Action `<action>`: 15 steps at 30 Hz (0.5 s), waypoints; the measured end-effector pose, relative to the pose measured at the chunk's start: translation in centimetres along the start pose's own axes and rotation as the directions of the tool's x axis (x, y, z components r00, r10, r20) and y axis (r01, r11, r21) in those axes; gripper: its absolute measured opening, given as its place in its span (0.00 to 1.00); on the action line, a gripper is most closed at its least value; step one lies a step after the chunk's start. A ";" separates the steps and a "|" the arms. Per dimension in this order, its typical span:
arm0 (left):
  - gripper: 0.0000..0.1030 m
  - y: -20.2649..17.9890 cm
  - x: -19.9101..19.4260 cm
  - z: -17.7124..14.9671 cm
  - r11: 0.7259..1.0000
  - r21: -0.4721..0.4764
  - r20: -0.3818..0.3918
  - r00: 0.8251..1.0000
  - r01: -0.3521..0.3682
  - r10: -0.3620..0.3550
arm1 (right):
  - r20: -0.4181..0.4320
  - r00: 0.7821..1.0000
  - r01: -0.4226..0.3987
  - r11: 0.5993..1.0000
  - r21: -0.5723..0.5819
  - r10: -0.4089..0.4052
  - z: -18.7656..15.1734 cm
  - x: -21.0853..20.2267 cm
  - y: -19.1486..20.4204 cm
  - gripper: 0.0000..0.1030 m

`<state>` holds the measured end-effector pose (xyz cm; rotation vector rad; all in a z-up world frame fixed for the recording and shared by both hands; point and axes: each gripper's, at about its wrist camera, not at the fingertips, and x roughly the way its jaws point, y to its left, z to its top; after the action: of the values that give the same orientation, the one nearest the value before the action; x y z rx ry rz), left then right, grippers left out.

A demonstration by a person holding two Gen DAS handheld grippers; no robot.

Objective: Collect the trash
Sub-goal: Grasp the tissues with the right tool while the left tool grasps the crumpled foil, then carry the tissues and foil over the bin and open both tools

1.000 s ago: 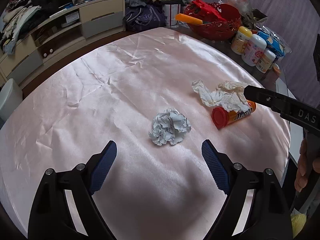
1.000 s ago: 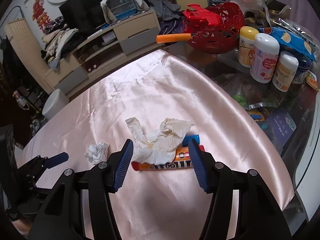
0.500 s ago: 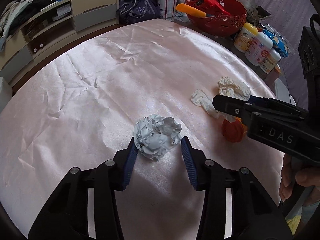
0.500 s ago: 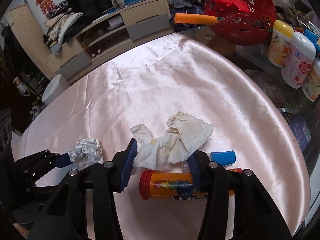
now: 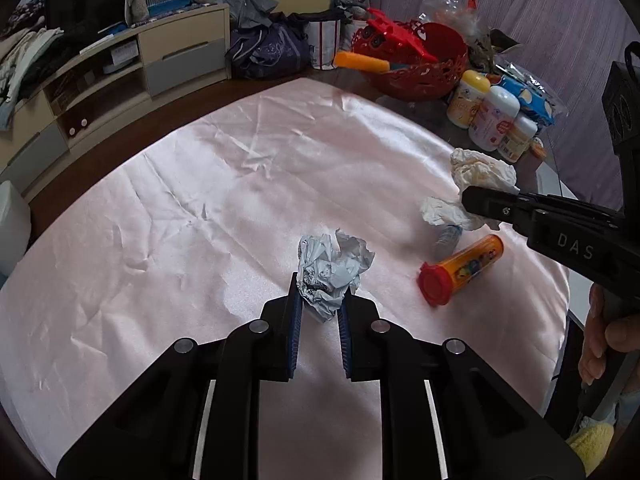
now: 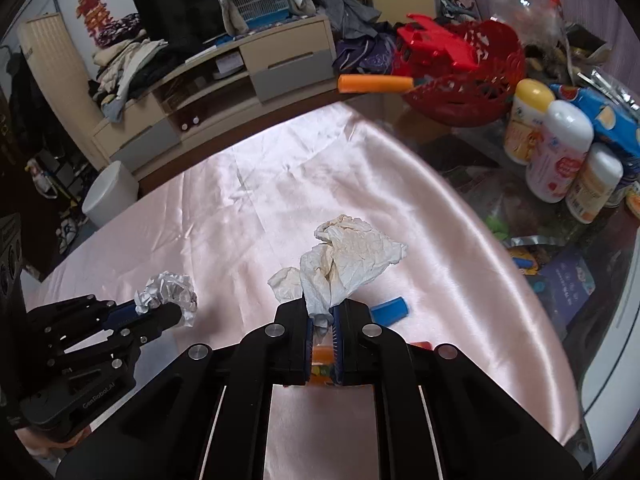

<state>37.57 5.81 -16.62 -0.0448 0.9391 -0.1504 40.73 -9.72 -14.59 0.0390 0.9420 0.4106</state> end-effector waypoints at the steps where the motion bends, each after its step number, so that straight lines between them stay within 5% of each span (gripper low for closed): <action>1: 0.15 -0.4 -1.1 0.0 1.000 0.005 0.015 1.000 0.002 -0.002 | 0.014 1.000 0.012 1.000 -0.007 -0.012 0.0 -1.4 -0.1 0.09; 7: 0.15 -4.0 -8.4 -2.0 0.999 0.038 0.075 0.997 0.004 -0.007 | 0.067 0.992 0.107 0.993 -0.040 -0.104 -2.7 -10.1 -1.2 0.09; 15: 0.15 -9.0 -13.2 -9.1 0.995 0.061 0.059 0.994 0.085 -0.088 | 0.096 0.978 0.186 0.982 0.013 -0.187 -11.4 -19.7 -3.8 0.09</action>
<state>21.53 -0.88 -10.49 -0.0364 0.8708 -0.2553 22.73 -21.99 -6.83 -0.0257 0.8425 0.2308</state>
